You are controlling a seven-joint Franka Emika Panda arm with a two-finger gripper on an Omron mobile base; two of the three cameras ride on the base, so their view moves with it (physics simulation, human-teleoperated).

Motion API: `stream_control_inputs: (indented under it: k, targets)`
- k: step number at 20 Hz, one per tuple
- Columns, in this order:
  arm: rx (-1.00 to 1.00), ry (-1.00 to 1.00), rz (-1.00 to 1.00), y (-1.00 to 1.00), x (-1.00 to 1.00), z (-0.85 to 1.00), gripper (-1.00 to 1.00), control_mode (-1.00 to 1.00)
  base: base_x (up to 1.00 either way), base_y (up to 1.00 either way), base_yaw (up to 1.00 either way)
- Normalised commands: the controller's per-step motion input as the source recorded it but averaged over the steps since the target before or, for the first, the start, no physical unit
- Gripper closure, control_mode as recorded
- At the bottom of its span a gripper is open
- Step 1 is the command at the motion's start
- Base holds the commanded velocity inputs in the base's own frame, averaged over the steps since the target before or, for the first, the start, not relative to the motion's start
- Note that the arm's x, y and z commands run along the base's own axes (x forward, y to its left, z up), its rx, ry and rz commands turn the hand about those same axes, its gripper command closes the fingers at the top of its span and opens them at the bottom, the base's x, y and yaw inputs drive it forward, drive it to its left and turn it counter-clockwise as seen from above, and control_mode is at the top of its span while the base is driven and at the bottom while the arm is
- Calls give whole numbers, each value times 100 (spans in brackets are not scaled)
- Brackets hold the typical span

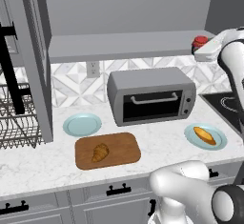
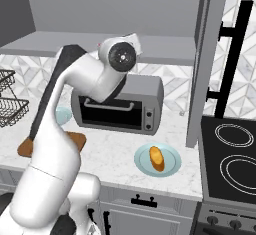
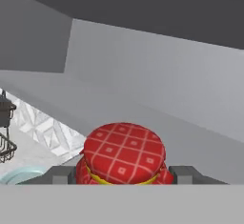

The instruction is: From the different types of pastries on the counter, select a croissant and place it on the cutting board. Then retrieve a jar of jam from the cabinet and place it alongside the croissant on the cutting board.

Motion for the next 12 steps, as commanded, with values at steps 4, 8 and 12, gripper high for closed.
stream_control_inputs:
  k: [4, 8, 12]
  targets:
    - [-4, 2, 42, 94, -95, -49, 100, -100, 0, 0, 0]
    - [-9, 1, 36, 100, -62, -79, 100, -100, 0, 0, 0]
    - [-13, 7, 34, 91, -56, -93, 100, -100, 0, 0, 0]
